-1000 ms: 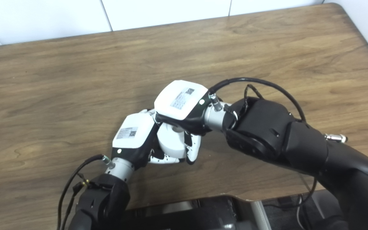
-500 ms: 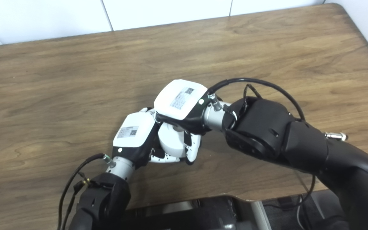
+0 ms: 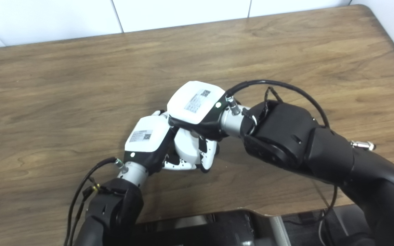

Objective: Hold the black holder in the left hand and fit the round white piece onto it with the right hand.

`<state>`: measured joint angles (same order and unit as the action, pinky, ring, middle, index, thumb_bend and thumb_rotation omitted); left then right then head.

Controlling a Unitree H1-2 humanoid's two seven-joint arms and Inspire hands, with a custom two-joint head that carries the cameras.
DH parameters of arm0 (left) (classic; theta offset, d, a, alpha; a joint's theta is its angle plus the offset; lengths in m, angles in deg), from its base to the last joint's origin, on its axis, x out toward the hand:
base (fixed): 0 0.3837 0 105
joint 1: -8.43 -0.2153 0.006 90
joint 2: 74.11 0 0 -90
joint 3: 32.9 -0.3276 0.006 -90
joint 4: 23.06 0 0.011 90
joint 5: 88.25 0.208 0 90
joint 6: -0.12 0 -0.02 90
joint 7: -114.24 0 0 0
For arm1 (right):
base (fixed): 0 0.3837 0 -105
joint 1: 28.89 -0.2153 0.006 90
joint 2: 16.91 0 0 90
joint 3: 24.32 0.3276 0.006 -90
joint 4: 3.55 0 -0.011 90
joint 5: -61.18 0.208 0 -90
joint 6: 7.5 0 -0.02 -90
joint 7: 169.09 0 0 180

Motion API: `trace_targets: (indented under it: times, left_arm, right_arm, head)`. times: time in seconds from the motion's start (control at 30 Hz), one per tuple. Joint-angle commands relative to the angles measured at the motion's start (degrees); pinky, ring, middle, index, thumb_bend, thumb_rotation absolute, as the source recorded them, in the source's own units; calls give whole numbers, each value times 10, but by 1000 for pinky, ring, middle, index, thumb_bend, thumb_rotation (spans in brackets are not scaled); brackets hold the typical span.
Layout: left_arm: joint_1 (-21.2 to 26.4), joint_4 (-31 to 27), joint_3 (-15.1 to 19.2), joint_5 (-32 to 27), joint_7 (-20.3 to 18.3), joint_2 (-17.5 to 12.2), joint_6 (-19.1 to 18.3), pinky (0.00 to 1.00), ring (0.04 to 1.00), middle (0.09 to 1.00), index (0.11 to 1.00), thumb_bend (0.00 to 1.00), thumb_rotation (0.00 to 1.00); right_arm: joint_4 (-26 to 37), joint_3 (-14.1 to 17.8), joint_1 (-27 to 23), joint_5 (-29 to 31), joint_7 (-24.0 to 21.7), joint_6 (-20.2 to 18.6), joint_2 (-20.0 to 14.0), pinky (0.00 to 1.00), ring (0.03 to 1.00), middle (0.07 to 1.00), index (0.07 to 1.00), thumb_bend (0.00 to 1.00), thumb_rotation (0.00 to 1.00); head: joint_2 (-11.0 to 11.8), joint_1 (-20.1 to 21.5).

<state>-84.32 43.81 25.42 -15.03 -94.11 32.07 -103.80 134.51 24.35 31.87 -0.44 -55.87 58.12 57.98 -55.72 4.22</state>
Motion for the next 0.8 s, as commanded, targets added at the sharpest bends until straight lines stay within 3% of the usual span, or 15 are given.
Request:
trace_targets:
  times: [0.0, 0.2, 0.37, 0.77]
  left_arm:
    - [8, 2, -9, 2, -38, 12, -4, 976, 933, 838, 758, 906, 389]
    - [20, -12, -6, 2, -99, 7, -11, 999, 981, 904, 887, 960, 431]
    - [31, -24, 0, -2, -158, 10, -25, 1000, 999, 945, 921, 999, 418]
    - [55, -45, 21, 6, -257, 11, -45, 1000, 1000, 992, 958, 1000, 407]
  right_arm:
    - [6, 7, -22, 7, -60, -25, 6, 764, 905, 832, 722, 1000, 330]
    - [-3, 8, -24, -1, -60, -25, 12, 765, 908, 824, 715, 1000, 322]
    - [-4, 17, -20, 4, -60, -25, 10, 781, 902, 821, 700, 1000, 311]
    - [-8, 23, -19, 12, -60, -25, -1, 773, 903, 810, 694, 1000, 325]
  head:
    - [1, -2]
    - [3, -5]
    - [5, -9]
    - [7, -13]
